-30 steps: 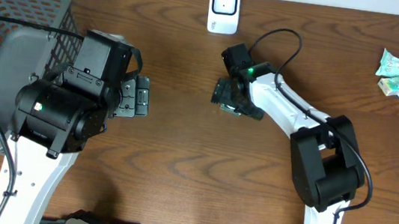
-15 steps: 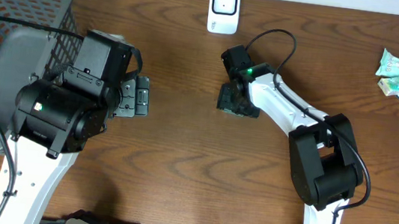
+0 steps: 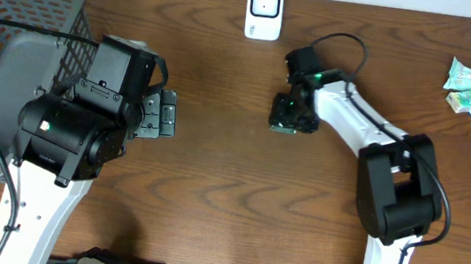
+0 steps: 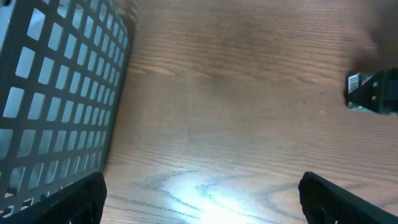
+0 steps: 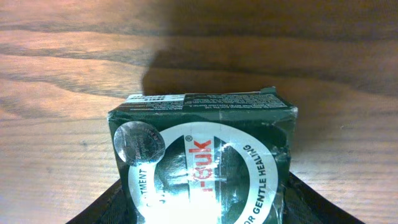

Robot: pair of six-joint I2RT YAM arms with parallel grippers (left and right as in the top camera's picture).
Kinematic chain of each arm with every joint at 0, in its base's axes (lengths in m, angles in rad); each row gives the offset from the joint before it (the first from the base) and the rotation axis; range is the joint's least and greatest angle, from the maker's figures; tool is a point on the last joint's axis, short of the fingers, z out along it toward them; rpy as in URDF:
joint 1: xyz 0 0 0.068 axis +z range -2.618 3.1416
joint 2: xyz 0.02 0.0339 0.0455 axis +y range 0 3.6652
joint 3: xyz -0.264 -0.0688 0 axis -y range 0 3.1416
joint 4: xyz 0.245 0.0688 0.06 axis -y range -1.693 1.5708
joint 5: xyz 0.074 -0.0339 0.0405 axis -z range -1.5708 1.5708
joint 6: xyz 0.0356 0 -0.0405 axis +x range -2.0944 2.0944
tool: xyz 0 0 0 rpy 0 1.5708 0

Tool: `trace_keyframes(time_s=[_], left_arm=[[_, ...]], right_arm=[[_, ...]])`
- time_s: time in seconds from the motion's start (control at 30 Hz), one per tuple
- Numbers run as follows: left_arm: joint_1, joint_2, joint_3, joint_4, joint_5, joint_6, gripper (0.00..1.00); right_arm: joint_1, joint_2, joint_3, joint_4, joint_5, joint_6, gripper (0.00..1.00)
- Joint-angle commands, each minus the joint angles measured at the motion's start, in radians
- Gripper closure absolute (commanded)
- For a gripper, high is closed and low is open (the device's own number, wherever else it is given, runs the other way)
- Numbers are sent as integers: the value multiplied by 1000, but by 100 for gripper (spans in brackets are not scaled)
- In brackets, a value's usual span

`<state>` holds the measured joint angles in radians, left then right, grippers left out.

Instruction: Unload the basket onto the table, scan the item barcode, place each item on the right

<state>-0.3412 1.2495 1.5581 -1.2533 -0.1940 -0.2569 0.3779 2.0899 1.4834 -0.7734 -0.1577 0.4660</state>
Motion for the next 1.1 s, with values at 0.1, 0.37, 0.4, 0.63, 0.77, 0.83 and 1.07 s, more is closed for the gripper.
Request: trace_keyframes(time_s=[0.1,0.37,0.4,0.63,0.77,0.83,1.07], left_arm=[[5,5,8,-3,-17,9,2],[5,5,8,-3,-17,9,2],[5,5,8,-3,-17,9,2],[5,5,8,-3,-17,9,2],[5,5,8,-3,-17,9,2],[5,5,8,-3,-17,9,2],[5,5,8,-3,-17,10,2]], right_arm=[[-71,-110,-5,20,-397,-370,51],[-103,-134,-5,23,-886,-631,49],[-103,-134,-5,22,-907,-644,49],[-105,-134,-5,40,-998,-647,50],[-116,-134,-5,81,-1122,-647,50],[-121,-134,-5,114,-1192,-645,49],[-122,-134,-5,258,-1206,-465,49]])
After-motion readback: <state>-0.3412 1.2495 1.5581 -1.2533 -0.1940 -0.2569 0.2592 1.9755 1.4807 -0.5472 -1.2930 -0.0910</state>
